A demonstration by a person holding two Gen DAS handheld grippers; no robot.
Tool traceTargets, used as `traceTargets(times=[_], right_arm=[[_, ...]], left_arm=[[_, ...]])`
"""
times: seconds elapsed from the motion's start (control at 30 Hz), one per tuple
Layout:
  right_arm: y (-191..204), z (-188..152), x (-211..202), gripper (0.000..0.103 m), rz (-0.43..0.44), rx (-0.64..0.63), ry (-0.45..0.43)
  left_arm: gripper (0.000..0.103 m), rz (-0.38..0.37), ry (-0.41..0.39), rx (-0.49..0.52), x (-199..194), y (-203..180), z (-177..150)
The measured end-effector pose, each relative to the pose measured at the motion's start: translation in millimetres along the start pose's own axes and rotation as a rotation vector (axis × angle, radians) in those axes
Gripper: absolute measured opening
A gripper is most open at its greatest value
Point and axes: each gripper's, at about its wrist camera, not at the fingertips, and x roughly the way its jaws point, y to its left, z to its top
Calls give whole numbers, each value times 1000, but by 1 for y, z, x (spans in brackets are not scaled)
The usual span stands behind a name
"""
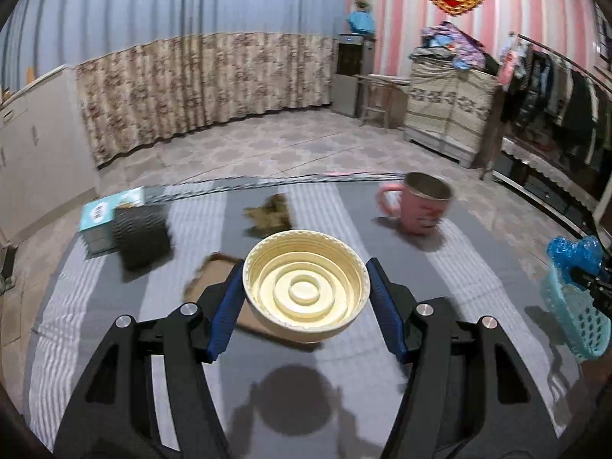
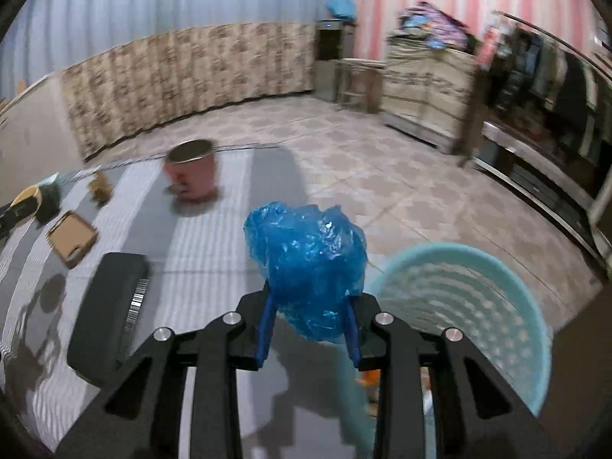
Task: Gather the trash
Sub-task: 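Carry both over the basket while the left tool drops the cream bowl inside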
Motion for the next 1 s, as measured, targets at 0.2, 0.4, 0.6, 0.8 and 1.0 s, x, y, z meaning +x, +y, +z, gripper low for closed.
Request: traceTargets(times=[0.2, 0.4, 0.6, 0.8, 1.0], right_arm=[[-71, -28, -22, 31, -167, 75, -25], [-114, -49, -19, 31, -213, 188, -30], [-129, -55, -13, 31, -258, 224, -31], [-152, -61, -9, 31, -264, 276, -27], [-153, -61, -9, 31, -272, 304, -31]], left_arm=[[61, -92, -8, 70, -4, -81, -1], [61, -223, 6, 144, -2, -173, -20], [61, -342, 38, 228, 4, -254, -36], [61, -421, 76, 290, 14, -313, -46], [86, -451, 97, 316, 20, -338, -42]])
